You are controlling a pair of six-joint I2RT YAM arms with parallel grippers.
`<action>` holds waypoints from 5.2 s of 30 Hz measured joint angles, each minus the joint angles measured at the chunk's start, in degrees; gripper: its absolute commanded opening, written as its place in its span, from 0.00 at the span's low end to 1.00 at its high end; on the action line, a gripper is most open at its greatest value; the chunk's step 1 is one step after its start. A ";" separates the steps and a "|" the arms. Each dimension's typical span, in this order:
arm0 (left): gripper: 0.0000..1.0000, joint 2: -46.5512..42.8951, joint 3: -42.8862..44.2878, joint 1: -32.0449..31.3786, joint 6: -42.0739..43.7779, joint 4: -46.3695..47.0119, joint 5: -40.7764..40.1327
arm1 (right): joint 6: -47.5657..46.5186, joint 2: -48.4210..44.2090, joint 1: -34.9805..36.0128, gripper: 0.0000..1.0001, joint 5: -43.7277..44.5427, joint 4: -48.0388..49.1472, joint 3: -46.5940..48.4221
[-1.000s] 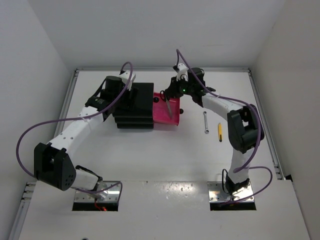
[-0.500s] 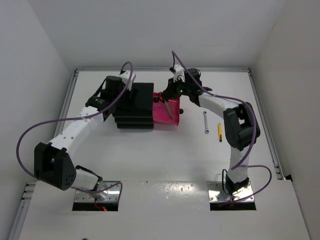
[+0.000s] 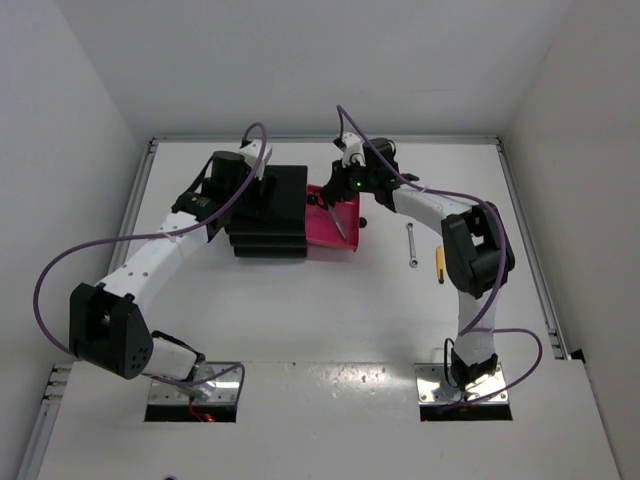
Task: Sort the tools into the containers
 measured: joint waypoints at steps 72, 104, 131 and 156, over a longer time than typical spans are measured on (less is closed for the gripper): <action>0.84 0.33 0.55 0.00 2.71 -0.28 2.29 | 32.37 10.69 -22.56 0.53 -40.98 13.03 -14.69; 0.84 1.38 1.18 0.00 2.49 0.26 2.29 | 66.31 18.08 -20.06 0.19 -44.61 53.68 -17.77; 0.84 1.46 1.29 0.00 2.58 0.17 2.82 | 67.41 22.64 -9.29 0.19 -41.99 50.64 -5.03; 0.84 1.46 1.29 0.00 2.34 0.48 1.31 | 65.13 22.01 -5.05 0.55 -40.87 49.29 -8.96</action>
